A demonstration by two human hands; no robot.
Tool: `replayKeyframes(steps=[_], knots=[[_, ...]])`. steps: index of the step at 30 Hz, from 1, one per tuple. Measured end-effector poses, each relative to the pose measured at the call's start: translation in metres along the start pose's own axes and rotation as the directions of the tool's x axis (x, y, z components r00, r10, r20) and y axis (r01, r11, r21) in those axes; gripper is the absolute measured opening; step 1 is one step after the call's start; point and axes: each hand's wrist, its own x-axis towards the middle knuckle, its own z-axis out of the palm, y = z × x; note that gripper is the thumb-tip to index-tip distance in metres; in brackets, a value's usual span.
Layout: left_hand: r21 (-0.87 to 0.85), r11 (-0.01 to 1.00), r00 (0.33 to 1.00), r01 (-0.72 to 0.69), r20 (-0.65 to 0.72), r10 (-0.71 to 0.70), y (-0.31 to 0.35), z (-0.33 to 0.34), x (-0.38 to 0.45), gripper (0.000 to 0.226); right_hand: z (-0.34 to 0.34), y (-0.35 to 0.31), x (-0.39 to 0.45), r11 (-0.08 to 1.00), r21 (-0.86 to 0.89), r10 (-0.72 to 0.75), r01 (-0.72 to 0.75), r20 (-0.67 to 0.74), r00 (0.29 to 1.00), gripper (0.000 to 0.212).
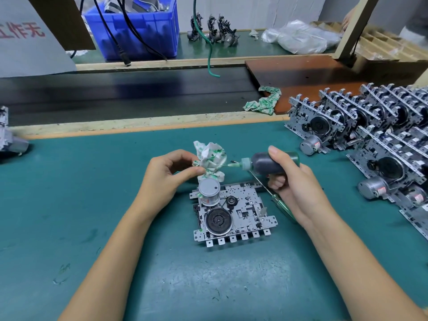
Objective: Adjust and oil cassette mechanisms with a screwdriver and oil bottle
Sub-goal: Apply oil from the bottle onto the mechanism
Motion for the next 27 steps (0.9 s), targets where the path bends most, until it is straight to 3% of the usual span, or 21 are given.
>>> replayKeyframes(steps=[4,11,16,22,27], knots=[[-0.085,0.996,0.998,0.034,-0.056,-0.039,0.001,0.005,0.0,0.014,0.001,0.001,-0.001,0.999,0.001,-0.032,0.032,0.04,0.999,0.03],[-0.276,0.955,0.992,0.114,-0.021,-0.124,0.001,0.012,-0.002,0.013,0.003,0.002,-0.002,0.997,-0.036,-0.064,0.067,0.094,0.994,0.022],[-0.392,0.903,0.984,0.175,0.03,-0.178,0.001,0.012,-0.001,0.024,0.003,0.003,-0.004,0.995,-0.061,-0.074,0.078,0.064,0.995,0.044],[-0.385,0.903,0.976,0.19,-0.024,-0.216,0.001,0.016,-0.001,0.015,0.009,0.004,-0.008,0.932,-0.231,-0.259,0.281,0.121,0.958,0.034],[-0.148,0.98,0.99,0.135,-0.021,-0.139,-0.002,0.016,-0.002,0.009,0.008,0.005,-0.008,0.9,-0.285,-0.296,0.329,0.153,0.943,0.024]])
